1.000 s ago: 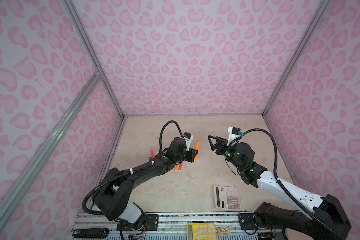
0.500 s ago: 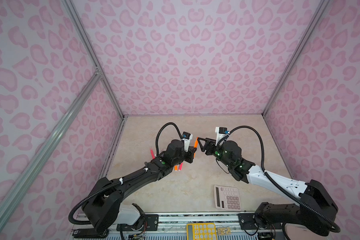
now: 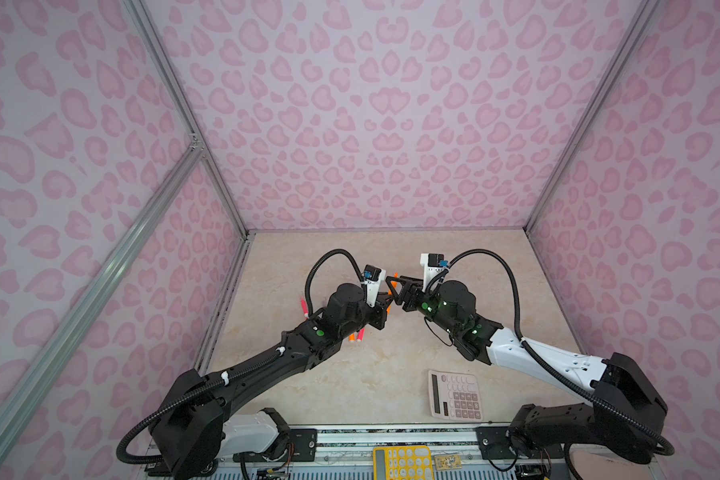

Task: Insert the pens into the pen caps
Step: 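Move the open right gripper to the orange marker tip, then draw the right gripper away from the marker toward a translucent cap on the table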

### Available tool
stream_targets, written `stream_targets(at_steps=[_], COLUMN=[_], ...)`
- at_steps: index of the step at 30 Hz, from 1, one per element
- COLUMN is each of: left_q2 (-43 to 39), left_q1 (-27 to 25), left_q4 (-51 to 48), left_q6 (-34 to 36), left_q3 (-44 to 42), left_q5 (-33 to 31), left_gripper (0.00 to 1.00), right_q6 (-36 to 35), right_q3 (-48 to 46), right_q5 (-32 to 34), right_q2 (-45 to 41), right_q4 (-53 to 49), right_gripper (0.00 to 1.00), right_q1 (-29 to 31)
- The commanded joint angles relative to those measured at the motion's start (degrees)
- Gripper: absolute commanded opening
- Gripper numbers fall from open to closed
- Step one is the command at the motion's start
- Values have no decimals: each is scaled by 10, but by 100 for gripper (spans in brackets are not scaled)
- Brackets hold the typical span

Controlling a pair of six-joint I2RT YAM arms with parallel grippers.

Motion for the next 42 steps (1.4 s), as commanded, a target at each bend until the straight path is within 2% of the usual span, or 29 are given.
stream_targets(at_steps=[1, 4, 9, 15, 23, 25, 29, 34, 38, 42], left_q2=[-10, -13, -16, -17, -12, -12, -13, -14, -15, -15], left_q1=[-2, -2, -4, -6, -7, -7, -7, -7, -7, -7], left_q4=[26, 27, 32, 37, 26, 27, 29, 28, 28, 28], left_q6=[12, 14, 17, 18, 10, 7, 4, 3, 2, 2], left_q3=[-4, -5, -8, -11, -4, -7, -9, -10, -10, -10], left_q5=[5, 9, 17, 25, 7, -2, -8, -11, -13, -13], left_gripper=[4, 4, 4, 4, 4, 11, 23, 30, 30, 21], right_q6=[-5, -4, -4, -2, 2, 3, 3, 2, -1, 0], right_q3=[4, 7, 14, 16, 16, 17, 17, 20, 21, 22], right_q5=[-6, -9, -15, -18, -26, -29, -30, -31, -31, -34], right_q2=[6, 10, 18, 27, 29, 32, 33, 34, 35, 33], right_q4=[14, 15, 15, 16, 19, 22, 26, 28, 28, 29], right_gripper=[56, 52, 39, 29, 6, 4, 0, 0, 0, 0], right_q1=[1, 2, 2, 2, 3, 4, 12, 26, 34, 39])
